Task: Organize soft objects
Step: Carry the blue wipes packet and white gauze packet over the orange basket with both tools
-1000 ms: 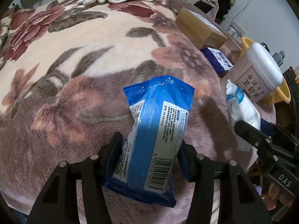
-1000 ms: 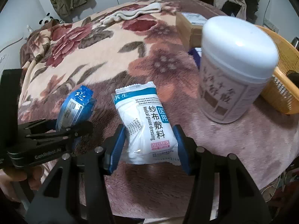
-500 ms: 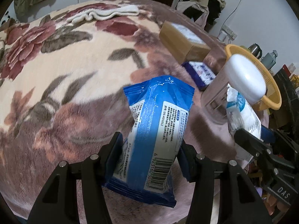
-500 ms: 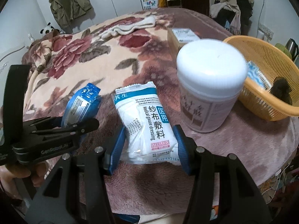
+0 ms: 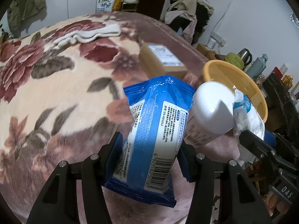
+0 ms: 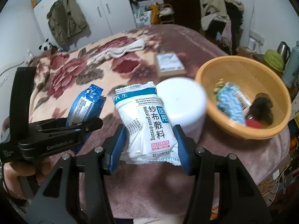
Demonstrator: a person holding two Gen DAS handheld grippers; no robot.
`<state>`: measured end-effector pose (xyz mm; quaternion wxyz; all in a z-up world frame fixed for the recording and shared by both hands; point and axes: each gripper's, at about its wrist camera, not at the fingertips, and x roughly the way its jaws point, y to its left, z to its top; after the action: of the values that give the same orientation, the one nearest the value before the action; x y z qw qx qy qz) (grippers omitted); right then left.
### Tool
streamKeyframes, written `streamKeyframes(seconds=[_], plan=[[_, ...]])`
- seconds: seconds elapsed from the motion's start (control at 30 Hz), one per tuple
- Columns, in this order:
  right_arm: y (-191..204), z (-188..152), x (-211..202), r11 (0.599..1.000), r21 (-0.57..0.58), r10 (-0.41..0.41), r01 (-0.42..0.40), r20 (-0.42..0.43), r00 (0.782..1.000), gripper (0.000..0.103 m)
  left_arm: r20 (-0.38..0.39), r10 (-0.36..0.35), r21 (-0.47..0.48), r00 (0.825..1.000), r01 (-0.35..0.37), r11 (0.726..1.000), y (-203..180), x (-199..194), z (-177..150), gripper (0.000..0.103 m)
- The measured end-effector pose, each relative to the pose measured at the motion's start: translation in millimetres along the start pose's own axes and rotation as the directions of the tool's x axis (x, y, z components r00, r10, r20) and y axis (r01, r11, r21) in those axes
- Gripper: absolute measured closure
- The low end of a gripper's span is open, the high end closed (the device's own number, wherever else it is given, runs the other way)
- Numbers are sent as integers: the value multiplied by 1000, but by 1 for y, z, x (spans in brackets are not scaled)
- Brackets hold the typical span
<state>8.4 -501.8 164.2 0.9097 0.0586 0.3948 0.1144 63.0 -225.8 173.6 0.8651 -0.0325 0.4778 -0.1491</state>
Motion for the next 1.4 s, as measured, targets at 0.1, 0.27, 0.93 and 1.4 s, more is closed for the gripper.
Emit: streamKeyframes(seconds=[0.1, 0.27, 0.93, 1.4], plan=[[-18, 7, -9, 999, 27, -19, 19, 25, 999, 50, 14, -20, 26, 1000, 20, 999, -18, -3, 13, 46], [-41, 15, -20, 996, 72, -59, 55, 57, 997, 50, 34, -45, 76, 998, 42, 996, -50, -6, 32, 46], [-90, 22, -43, 980, 158, -140, 123, 102, 985, 50, 32, -88, 163, 996, 81, 983, -107, 2, 57, 46], [-122, 35, -47, 962, 222, -187, 158, 113, 976, 50, 8, -174, 216, 985, 168, 962, -159, 13, 85, 46]])
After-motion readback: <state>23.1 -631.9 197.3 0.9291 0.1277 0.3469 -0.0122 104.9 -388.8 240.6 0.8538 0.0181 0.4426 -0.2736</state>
